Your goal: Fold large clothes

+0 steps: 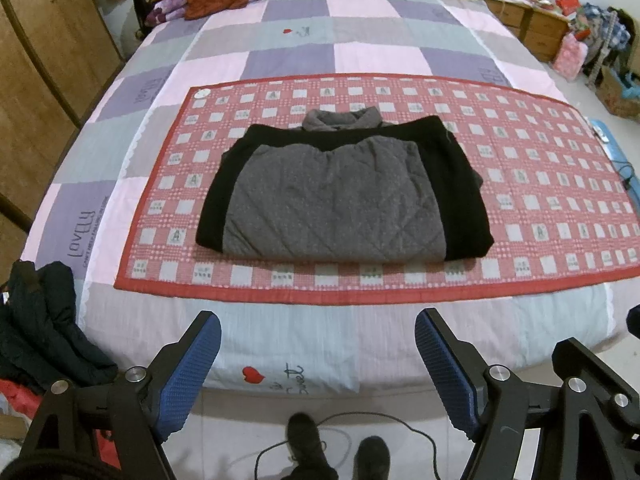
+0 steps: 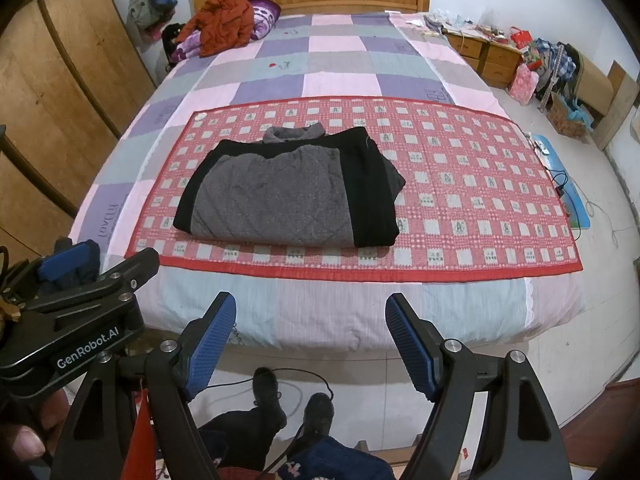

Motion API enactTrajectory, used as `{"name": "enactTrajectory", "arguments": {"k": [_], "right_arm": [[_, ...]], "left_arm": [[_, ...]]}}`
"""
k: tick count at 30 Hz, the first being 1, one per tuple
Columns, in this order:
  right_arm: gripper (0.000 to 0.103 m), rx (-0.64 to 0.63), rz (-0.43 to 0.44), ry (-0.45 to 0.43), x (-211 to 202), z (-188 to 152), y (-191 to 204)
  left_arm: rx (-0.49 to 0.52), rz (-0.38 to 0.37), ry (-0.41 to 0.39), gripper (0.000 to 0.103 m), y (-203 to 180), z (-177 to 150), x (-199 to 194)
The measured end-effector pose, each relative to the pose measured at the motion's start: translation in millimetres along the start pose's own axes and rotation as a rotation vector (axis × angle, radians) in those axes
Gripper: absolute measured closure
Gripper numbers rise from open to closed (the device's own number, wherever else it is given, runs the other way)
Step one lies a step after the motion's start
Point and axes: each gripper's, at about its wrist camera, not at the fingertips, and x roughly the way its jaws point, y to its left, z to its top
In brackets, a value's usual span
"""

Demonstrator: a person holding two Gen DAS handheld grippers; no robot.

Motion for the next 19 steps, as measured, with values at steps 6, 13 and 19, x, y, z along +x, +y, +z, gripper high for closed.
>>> {"name": "enactTrajectory", "arguments": {"k": [6, 13, 19], "right_arm": [[0.023, 0.000, -0.001, 0.004, 0.4, -0.1, 0.7], [0.023, 0.000, -0.001, 0.003, 0.3, 0.3, 1.8], [0.023, 0.001, -0.002, 0.004, 0.5, 0.7, 2.3]], "left_arm": [[-0.003, 0.002, 0.001, 0.019, -0.5, 0.1, -0.1], [-0.003, -0.001, 0.000, 0.018, 1.9, -0.8, 1.0], [0.011, -0.001, -0.010, 0.018, 2.8, -2.9, 4.1]]}}
